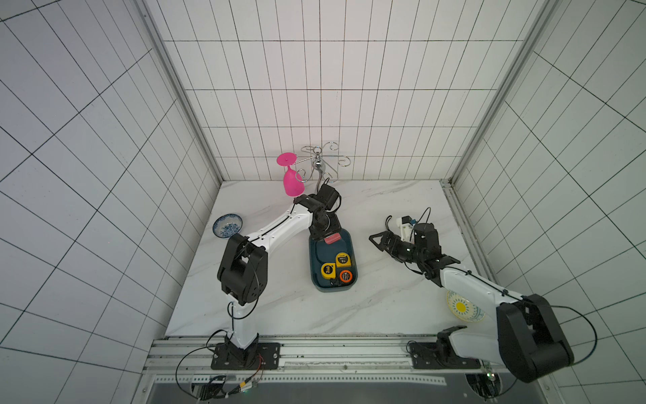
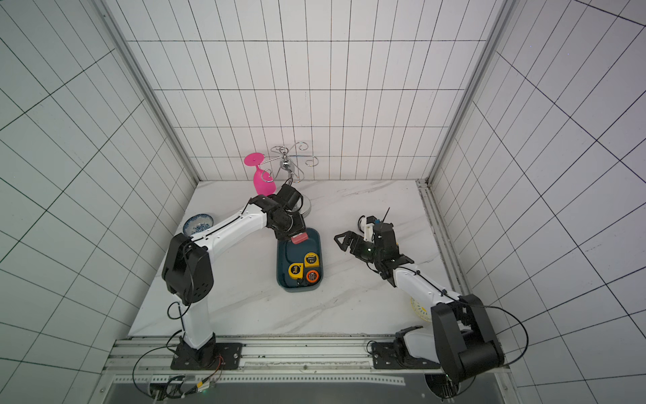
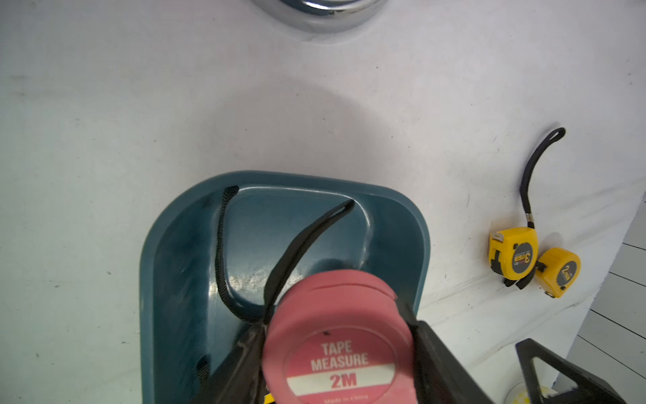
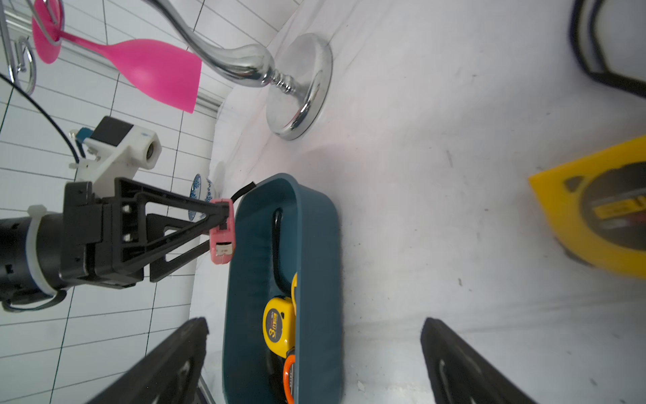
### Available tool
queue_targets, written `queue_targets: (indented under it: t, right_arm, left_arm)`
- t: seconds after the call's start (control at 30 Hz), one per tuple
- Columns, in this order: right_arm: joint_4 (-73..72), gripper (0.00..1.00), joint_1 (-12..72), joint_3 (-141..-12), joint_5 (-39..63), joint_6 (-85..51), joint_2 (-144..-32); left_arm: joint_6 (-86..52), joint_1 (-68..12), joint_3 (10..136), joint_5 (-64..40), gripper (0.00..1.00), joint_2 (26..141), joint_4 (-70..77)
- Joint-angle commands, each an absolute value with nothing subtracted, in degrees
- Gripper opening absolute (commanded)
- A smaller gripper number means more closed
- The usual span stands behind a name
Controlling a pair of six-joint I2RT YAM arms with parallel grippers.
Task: Take the tape measure out of the storage box
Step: Pick up the tape measure from the storage box, then place the tape measure at the center of the board.
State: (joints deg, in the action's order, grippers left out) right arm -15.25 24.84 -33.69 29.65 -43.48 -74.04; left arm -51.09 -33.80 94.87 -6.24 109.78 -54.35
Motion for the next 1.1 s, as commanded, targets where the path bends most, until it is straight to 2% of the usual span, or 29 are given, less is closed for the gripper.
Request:
queue_targets:
  t: [0.0,0.1,0.53,0.7,1.0,1.07]
  right_arm:
    - [-22.58,0.99,28.13,-35.42,27.5,-44.3,-75.77]
    - [-26.33,0.99,30.42,-35.27,26.63,-44.56,-77.4]
    - [-38.07,0.85,33.49,-35.68,26.39,-43.75,-83.03]
    - [-41.31,0.73,33.92,-35.86,26.12,-43.86,-85.02]
    - [-45.05,0.62,34.19,-34.45,25.22,-43.64,-85.47]
    - [-45.04,0.57,34.21,-34.37,25.17,-43.55,-85.75]
  left_arm:
    - [-54.51,-35.01,97.92,-8.78,0.0,108.35,-51.48]
    - [-56.29,-35.89,98.79,-10.55,0.0,108.29,-50.08]
    - [-60.36,-37.95,98.9,-15.31,0.0,108.63,-47.29]
    - [-61.07,-38.19,99.03,-16.45,0.0,108.28,-46.36]
    - [-61.77,-37.89,98.39,-18.99,0.0,107.91,-45.32]
    - [-62.29,-37.86,97.93,-19.78,0.0,107.7,-44.64]
